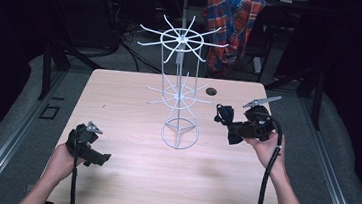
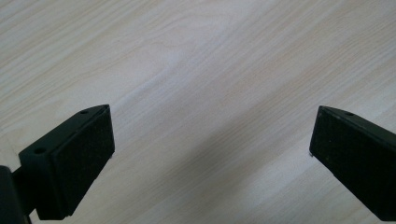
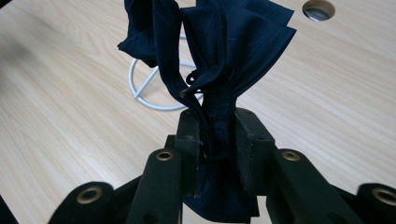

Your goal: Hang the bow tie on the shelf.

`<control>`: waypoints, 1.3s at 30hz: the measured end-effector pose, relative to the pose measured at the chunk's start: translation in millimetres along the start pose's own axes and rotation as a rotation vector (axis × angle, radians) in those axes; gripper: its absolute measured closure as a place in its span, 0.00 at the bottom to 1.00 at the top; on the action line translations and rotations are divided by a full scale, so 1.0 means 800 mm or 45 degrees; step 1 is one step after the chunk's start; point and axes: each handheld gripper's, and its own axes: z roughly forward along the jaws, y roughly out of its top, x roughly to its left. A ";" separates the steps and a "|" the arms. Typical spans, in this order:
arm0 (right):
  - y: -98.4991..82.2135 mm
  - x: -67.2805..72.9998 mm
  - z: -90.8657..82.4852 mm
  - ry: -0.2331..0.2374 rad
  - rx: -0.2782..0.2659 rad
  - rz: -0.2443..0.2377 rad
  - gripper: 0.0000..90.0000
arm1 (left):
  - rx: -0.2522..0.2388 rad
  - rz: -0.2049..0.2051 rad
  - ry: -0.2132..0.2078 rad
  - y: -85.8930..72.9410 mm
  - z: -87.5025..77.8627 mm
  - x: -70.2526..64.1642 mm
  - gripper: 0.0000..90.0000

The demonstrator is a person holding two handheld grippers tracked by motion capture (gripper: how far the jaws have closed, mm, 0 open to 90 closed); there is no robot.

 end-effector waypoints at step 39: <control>0.039 -0.003 0.040 0.122 0.001 0.045 0.80 | 0.002 -0.011 -0.004 -0.001 0.002 0.002 0.00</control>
